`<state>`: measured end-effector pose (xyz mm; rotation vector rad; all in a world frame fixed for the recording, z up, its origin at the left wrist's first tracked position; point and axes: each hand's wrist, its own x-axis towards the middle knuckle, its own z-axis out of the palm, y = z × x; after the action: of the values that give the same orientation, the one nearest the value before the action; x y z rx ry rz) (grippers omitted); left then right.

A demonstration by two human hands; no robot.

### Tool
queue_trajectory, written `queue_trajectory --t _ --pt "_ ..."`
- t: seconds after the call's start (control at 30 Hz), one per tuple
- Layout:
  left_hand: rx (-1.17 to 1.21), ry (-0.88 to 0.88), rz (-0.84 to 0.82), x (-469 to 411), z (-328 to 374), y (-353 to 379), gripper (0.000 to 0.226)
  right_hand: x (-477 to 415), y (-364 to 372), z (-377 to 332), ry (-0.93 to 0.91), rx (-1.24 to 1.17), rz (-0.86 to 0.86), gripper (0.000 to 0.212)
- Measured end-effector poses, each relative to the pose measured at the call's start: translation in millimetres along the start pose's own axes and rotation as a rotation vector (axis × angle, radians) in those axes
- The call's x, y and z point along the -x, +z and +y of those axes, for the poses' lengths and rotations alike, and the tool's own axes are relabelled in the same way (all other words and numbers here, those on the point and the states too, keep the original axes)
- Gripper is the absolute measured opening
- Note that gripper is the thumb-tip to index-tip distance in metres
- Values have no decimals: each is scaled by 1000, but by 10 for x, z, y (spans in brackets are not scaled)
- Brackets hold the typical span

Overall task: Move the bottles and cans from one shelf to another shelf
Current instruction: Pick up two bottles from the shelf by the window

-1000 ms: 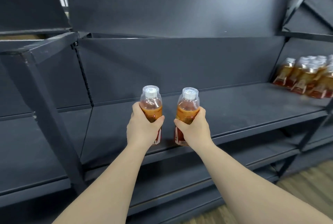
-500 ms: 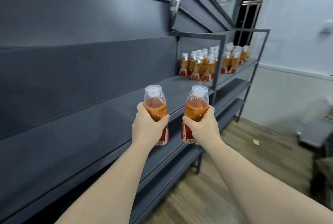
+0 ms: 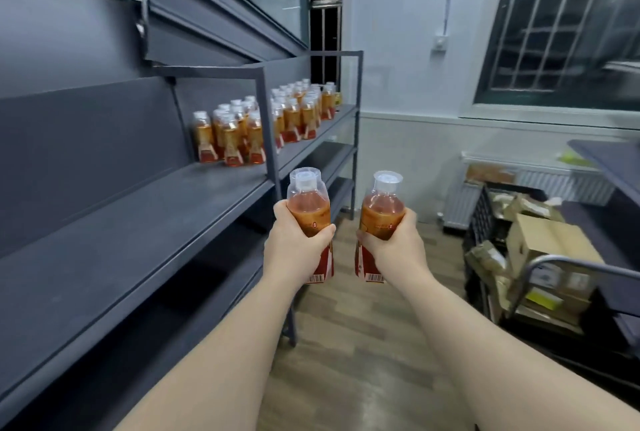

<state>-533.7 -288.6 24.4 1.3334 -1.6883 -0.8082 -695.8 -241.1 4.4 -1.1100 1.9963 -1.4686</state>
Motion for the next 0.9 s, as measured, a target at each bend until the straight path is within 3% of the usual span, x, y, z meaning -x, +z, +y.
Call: queue_trajectory --t 0.37,0.9 --pt "5 101 -104 -447 416 1136 58 -728 -680 454 58 46 148 66" --pt "-30 134 -251 -2178 270 2107 68 -2342 -372 733 100 81 253 68"
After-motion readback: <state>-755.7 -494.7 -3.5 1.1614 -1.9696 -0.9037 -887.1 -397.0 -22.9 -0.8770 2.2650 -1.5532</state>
